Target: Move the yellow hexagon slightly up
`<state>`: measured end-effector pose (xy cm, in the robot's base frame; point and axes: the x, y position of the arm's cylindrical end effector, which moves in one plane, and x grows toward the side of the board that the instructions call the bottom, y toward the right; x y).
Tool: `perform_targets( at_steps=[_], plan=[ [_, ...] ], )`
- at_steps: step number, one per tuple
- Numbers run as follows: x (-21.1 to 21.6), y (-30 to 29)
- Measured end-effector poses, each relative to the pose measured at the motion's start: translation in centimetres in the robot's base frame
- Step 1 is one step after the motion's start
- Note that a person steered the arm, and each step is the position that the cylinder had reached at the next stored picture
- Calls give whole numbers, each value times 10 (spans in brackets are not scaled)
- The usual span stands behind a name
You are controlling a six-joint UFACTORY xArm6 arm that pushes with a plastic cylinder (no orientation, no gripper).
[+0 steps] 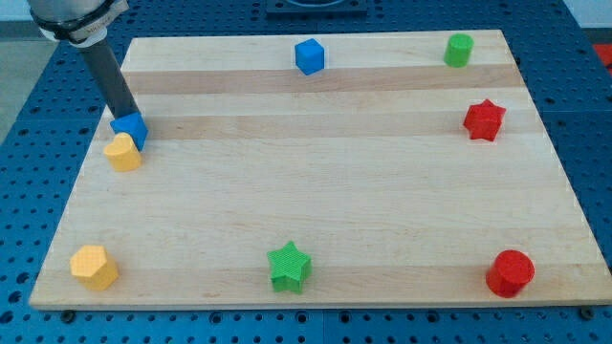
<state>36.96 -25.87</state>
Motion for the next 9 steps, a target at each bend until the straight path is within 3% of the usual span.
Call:
perform_targets(
  at_steps=[1, 2, 3, 4, 5, 6, 7, 9],
  plan=[
    [-11, 21],
    [11, 75],
    [69, 83],
    [169, 82],
    [195, 78],
    [249, 77],
    [249, 78],
    [249, 17]
  ],
)
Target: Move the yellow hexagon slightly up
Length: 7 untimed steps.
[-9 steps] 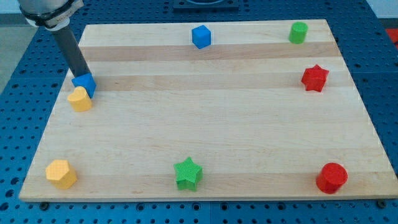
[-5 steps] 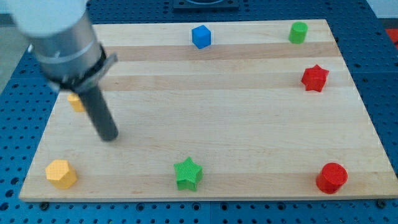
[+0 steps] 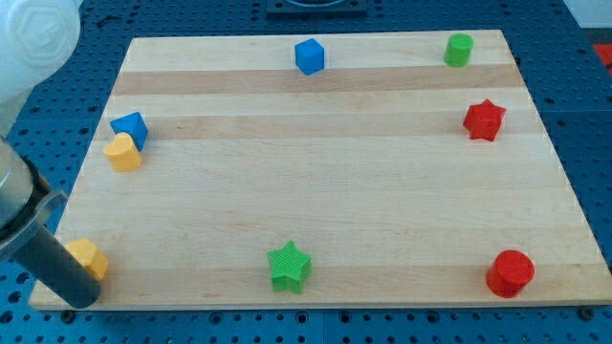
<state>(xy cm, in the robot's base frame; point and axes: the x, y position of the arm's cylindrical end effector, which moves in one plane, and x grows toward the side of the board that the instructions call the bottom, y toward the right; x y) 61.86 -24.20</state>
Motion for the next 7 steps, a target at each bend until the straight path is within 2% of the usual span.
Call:
perform_targets(
  at_steps=[1, 2, 3, 5, 6, 7],
  plan=[
    [0, 0],
    [-29, 14],
    [-33, 19],
    [0, 17],
    [-1, 16],
    [-9, -11]
  ],
)
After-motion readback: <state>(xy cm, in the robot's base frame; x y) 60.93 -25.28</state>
